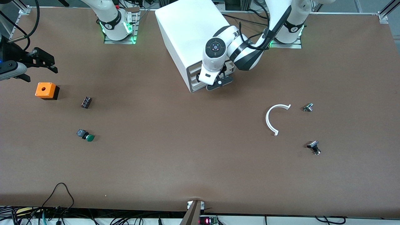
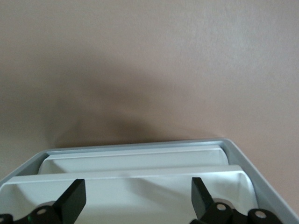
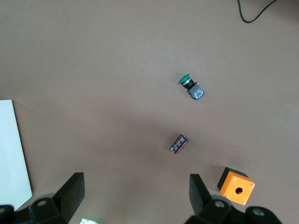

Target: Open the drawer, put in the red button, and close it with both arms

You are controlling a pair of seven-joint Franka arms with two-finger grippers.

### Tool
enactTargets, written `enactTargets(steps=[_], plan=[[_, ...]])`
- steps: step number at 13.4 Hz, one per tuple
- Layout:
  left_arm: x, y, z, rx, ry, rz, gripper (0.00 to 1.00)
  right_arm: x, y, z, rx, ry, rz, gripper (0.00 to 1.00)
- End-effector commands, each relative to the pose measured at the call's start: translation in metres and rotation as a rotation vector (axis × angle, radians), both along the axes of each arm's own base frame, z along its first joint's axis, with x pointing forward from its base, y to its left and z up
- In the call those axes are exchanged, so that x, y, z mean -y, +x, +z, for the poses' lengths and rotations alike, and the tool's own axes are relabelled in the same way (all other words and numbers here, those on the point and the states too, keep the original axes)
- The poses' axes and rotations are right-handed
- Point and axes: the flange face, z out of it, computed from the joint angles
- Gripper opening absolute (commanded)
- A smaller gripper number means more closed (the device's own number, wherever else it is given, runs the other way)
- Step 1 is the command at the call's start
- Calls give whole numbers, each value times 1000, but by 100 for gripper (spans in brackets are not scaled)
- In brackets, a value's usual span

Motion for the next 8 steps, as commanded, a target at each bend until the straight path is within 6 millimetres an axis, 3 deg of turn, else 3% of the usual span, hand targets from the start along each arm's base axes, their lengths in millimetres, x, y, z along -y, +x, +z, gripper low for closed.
enactTargets(steps=[1,8], plan=[[-42,36,34,94,24,54,99,-3,3,5,8,-16,16,100],[-165,116,118,231,78,218,99,-4,3,5,9,-15,16,100]])
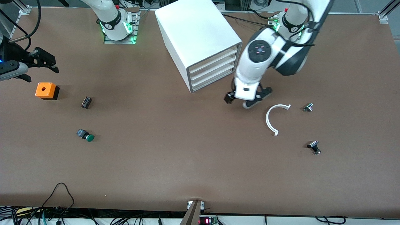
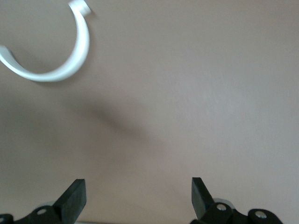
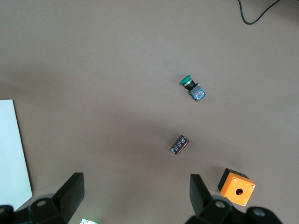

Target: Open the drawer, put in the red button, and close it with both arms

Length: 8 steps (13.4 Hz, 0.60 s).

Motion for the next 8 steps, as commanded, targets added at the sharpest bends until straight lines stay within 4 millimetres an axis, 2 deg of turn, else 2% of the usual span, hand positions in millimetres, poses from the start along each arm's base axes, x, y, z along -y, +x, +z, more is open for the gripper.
enactTargets(steps=[1,5,8], plan=[[-43,12,32,34,43,21,99,0,3,4,6,-15,9,100],[-114,33,76,20,73,-47,99,0,3,4,5,-16,14,100],[-157,40,101,-11,74,-117,99,0,3,5,8,-16,11,100]])
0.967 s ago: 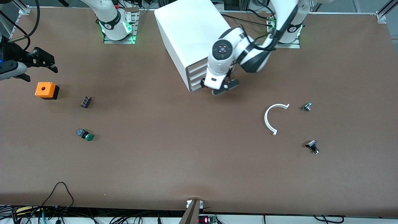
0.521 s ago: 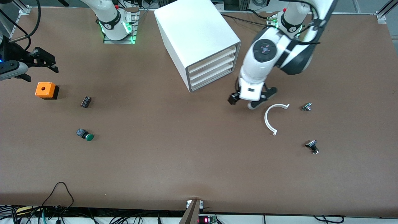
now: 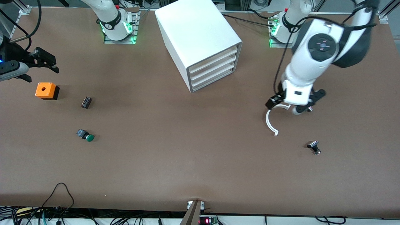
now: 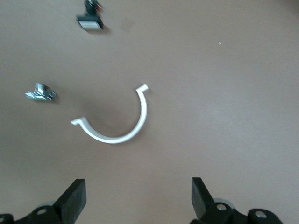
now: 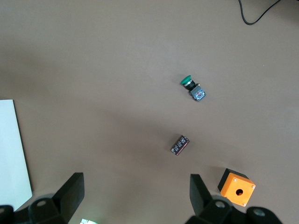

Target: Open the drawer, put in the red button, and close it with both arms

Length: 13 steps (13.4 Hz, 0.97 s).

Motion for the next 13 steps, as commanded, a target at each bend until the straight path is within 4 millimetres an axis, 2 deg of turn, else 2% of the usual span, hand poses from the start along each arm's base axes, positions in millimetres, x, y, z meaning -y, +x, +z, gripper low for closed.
enactTargets(steps=[1,4,8,10,13], plan=[[-30,-1,26,-29,19,-98,99,1,3,4,7,-16,10,99],[-73,3,59,-52,5,-192,99,1,2,5,6,-16,10,100],[-146,-1,110,-116,-78,-422,99,4,2,4,2,-18,7,100],[-162,-4,123,-131,-87,-513,99,3,3,4,5,-18,8,100],[-164,-4,131,-124,-84,-691,99,3,2,4,3,-18,10,100]])
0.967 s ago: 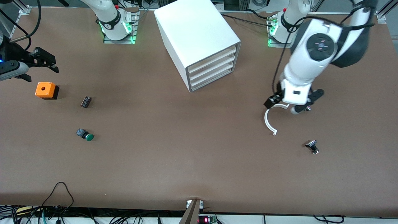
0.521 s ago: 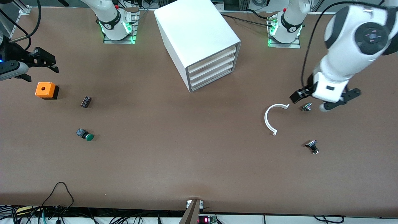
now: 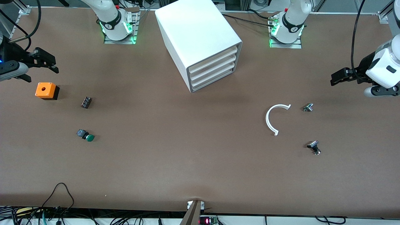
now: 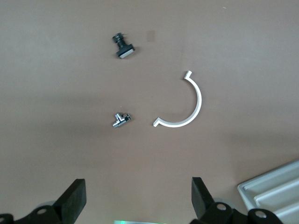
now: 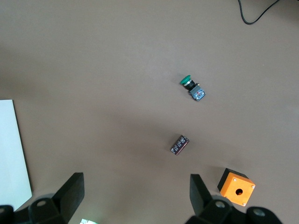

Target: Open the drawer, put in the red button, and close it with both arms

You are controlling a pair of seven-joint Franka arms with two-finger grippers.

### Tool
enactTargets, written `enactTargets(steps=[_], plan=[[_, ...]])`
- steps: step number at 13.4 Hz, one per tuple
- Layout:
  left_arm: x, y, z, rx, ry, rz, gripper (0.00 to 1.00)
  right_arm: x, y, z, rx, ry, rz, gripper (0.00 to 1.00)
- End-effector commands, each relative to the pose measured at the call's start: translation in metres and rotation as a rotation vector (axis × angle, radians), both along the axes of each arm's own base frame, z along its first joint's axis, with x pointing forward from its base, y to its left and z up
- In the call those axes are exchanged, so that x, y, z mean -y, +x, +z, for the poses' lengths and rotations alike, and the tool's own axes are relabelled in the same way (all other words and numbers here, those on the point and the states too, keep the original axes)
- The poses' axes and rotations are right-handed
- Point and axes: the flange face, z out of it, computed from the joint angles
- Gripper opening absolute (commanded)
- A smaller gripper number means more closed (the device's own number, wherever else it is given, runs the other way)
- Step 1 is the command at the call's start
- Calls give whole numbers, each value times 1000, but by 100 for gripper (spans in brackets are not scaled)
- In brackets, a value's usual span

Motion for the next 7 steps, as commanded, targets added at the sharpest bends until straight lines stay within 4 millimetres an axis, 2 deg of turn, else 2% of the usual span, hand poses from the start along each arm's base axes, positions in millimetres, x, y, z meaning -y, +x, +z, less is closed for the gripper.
enactTargets(steps=[1,5,7], plan=[[3,-1,9,1,-10,-148,100,3,2,4,4,-17,10,99],[10,-6,22,33,-8,-166,100,4,2,4,2,-17,7,100],[12,-5,20,28,-9,-169,100,4,2,4,2,-17,7,100]])
